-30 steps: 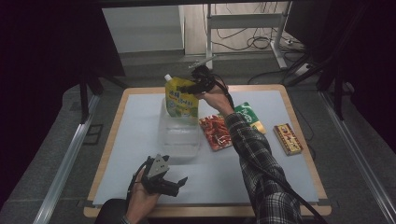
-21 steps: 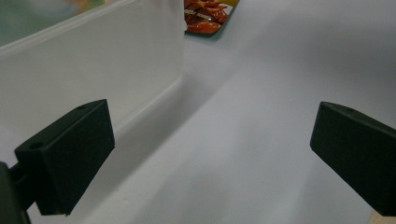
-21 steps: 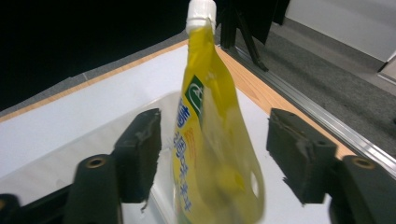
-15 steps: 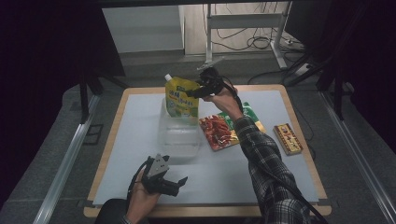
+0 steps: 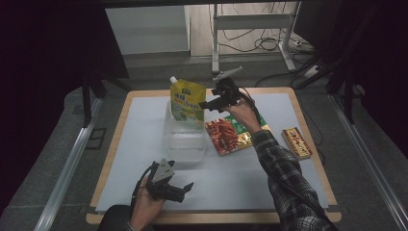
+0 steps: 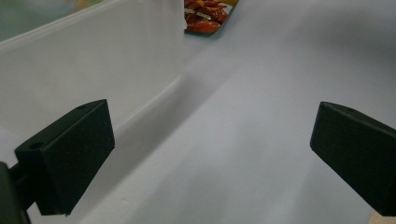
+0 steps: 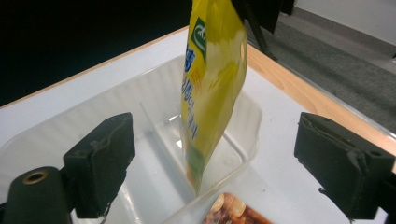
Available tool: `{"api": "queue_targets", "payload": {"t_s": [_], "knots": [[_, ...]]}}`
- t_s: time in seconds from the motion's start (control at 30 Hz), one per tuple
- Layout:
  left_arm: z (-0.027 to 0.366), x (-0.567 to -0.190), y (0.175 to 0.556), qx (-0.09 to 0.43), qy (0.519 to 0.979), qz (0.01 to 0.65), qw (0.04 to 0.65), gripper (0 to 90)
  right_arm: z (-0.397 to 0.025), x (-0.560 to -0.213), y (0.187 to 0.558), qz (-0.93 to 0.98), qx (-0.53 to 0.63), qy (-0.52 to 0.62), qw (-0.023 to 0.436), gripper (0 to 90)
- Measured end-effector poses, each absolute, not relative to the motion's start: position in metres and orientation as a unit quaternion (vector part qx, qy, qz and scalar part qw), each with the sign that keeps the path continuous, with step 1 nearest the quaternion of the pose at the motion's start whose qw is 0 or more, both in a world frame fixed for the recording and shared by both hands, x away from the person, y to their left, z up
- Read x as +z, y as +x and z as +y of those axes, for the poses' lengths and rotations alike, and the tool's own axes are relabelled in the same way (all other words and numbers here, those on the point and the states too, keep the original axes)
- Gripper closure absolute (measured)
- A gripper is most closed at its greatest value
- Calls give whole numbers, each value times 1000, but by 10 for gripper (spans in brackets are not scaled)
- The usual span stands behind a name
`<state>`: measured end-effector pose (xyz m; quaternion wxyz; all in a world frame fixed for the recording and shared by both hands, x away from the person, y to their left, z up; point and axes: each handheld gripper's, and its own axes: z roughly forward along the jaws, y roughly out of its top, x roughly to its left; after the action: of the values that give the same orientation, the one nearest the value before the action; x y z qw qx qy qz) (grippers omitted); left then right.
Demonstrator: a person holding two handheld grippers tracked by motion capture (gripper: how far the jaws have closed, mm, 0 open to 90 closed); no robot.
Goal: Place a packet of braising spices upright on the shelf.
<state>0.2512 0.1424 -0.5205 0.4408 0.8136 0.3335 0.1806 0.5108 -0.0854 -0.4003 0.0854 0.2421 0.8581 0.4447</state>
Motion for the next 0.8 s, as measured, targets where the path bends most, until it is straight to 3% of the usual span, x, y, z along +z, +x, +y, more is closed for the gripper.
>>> {"api": "queue_targets", "payload": {"t_s": [0.8], "knots": [[140, -522, 251, 179, 817, 328, 439, 0, -120, -421, 471, 874, 418, 233, 85, 50]]}}
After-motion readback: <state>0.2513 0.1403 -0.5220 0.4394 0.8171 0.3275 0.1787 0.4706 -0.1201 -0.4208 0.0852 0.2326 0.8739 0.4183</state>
